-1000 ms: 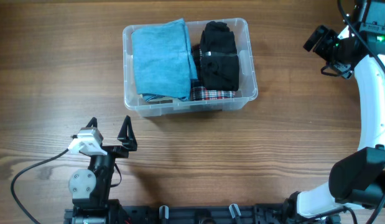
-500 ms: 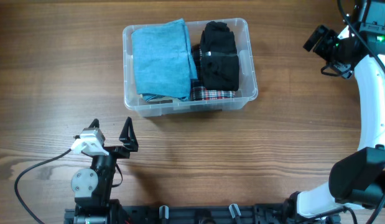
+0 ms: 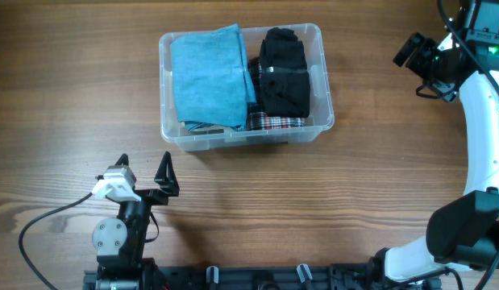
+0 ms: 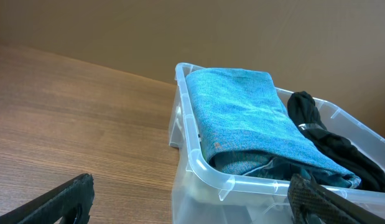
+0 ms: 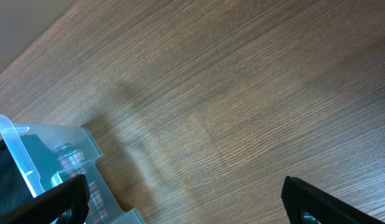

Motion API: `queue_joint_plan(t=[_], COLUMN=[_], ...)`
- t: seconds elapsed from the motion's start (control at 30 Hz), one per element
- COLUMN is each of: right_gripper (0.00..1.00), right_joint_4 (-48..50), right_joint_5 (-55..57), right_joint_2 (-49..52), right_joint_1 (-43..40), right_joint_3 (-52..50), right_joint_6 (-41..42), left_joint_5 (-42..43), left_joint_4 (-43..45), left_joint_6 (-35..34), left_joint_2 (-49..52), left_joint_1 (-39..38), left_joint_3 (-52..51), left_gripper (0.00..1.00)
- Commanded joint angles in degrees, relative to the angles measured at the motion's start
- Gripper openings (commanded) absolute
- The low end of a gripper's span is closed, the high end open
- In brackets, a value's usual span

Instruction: Pack container

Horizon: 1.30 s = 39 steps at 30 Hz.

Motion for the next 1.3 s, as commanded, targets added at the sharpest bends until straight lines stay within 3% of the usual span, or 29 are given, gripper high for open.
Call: queue_joint_plan(t=[0.0,0.2,0.43,0.5,0.73,1.0,1.27], right_gripper=[1.00,1.00,1.00,1.00,1.00,1.00,1.00], right_joint_4=[0.20,0.15,2.75,9.29,31.43,60.26,65.79], right_joint_5=[0.94,0.94,1.95,0.17,-13.53,-14.80,-12.63], right_joint_2=[-0.44,-12.26,-33.31,-40.85,-66.01,-84.41,-93.04], right_joint_1=[0.22,3.63,9.90,10.12,10.12,10.12,10.12], right_joint_3=[0.50,0.50,-2.32,-8.94,-39.98,-73.20,-85.83], right_joint_6=[0.39,0.26,-0.07,-1.07,-18.93,-18.88,-19.30], left_joint_5=[0.04,0.07,0.04,0.07,0.07,0.04,0.07], left_joint_4=[0.22,0.22,0.22,0.22,0.22,0.22,0.22], left_joint_6=[1.14,1.14,1.11,1.14,1.14,1.11,1.14], left_joint_2=[-0.66,-0.66,-0.66,-0.66,-0.66,-0.66,-0.66], left_joint_1=[-0.26,-0.28,-0.28,-0.26,-0.28,-0.28,-0.28], left_joint_3=[-0.57,-0.59,-0.59,-0.57,-0.59,-0.57,-0.57], left_gripper=[1.00,1.00,1.00,0.99,1.00,1.00,1.00])
